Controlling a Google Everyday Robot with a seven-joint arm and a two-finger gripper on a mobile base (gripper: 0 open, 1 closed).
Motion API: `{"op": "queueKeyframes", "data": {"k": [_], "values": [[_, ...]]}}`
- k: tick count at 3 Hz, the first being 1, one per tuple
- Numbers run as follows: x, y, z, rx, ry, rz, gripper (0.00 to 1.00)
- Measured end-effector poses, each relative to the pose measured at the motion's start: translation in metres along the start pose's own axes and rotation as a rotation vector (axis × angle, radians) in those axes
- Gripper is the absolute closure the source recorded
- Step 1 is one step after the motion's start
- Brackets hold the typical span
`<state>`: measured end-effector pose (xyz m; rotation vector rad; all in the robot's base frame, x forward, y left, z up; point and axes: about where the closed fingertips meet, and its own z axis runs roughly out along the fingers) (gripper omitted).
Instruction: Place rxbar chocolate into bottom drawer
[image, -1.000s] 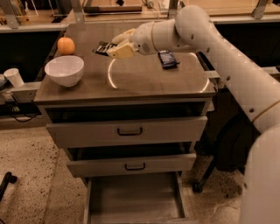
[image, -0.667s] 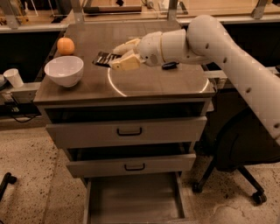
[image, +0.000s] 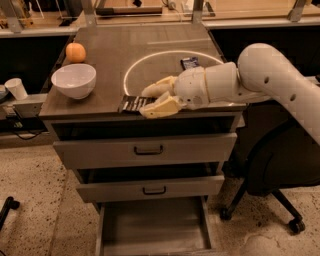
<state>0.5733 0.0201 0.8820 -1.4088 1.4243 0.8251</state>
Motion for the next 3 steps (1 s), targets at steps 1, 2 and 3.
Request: {"op": "queueKeyframes", "data": {"k": [1,2,3], "values": [[0.007,0.006,-0.003,-0.004,0.009,0.009,1.0],[0.023,0.007,0.003,-0.009,-0.001,0.046,1.0],[0.074,0.017,0.017,0.013,-0.032,0.095,1.0]]}}
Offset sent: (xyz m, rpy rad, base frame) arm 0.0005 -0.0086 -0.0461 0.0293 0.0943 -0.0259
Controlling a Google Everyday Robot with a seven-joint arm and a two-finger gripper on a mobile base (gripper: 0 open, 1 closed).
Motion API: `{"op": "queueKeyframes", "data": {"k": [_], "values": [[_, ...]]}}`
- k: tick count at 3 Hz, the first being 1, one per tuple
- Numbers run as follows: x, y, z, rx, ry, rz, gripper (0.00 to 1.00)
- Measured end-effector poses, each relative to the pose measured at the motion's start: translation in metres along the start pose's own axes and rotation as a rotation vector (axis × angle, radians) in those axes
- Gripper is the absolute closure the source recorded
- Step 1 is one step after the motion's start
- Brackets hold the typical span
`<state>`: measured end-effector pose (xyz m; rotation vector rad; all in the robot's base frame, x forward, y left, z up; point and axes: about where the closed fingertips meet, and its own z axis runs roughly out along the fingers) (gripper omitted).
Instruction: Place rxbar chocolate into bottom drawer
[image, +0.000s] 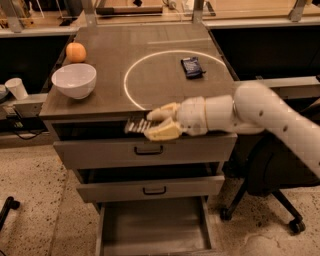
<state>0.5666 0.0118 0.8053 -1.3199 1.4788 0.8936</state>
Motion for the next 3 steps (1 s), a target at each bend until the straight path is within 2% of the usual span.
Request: {"op": "queueKeyframes", "data": {"k": [1,2,3], "values": [[0.097,0.026,0.021,0.053,0.014,0.096,1.0],[0.182,0.07,0.044,0.038,0.023,0.188,1.0],[0.222,0.09,0.053,0.014,-0.088,0.225,1.0]]}}
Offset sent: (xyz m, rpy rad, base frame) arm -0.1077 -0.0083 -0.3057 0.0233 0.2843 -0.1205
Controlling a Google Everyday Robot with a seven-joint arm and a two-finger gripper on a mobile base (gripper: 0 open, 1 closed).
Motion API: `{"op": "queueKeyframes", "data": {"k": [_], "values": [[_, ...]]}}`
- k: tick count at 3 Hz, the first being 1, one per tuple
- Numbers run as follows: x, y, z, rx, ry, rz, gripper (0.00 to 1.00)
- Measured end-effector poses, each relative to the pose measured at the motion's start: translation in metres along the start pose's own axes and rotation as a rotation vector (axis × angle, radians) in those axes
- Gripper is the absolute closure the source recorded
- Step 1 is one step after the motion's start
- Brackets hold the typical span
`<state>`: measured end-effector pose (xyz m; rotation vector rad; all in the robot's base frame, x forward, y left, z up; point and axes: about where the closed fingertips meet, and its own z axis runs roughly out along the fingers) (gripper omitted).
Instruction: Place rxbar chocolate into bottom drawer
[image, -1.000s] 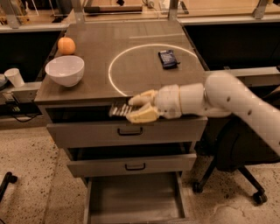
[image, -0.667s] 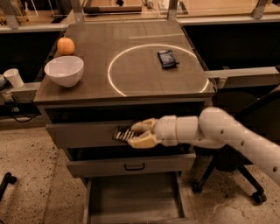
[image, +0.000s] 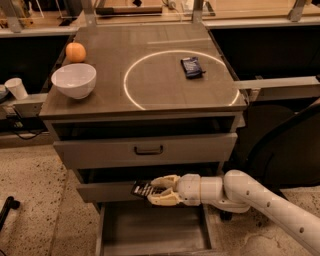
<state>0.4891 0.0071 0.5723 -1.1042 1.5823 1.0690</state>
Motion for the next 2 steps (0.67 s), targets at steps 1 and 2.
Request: {"op": "queueKeyframes", "data": {"k": [1,2], "values": [[0.0,0.0,0.0,0.0,0.0,0.0,1.0],[0.051,-0.011,0.005,0.054,0.084,-0.048,1.0]]}}
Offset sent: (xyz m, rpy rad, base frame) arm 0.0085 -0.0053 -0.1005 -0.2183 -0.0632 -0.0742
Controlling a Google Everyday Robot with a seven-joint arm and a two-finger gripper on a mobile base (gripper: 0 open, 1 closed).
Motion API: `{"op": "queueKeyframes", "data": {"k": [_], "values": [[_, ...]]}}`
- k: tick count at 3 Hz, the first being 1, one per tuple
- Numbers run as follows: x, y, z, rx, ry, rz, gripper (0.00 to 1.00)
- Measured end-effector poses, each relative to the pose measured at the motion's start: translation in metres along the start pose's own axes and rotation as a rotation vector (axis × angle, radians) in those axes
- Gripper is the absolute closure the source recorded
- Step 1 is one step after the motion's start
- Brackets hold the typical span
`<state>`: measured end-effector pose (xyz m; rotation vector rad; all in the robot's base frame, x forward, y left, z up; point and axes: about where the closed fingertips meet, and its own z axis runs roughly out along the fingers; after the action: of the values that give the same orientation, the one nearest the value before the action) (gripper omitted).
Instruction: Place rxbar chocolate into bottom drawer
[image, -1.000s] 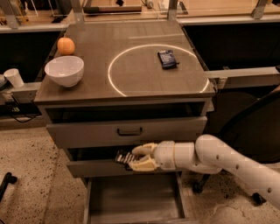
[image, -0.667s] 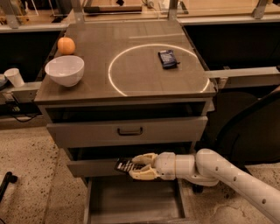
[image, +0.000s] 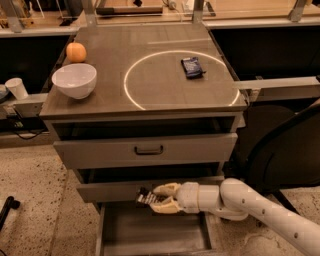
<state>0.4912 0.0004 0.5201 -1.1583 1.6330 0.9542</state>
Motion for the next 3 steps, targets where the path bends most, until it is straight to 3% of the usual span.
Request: {"op": "queueKeyframes", "data": {"k": [1,2,3], "values": [[0.068,0.001,0.01,0.012,0.039,-0.065,1.0],[0.15,0.018,0.024,-0.051,0.087,-0.094,1.0],[0.164,0.024,0.025,-0.111,0.037,-0.094,1.0]]}}
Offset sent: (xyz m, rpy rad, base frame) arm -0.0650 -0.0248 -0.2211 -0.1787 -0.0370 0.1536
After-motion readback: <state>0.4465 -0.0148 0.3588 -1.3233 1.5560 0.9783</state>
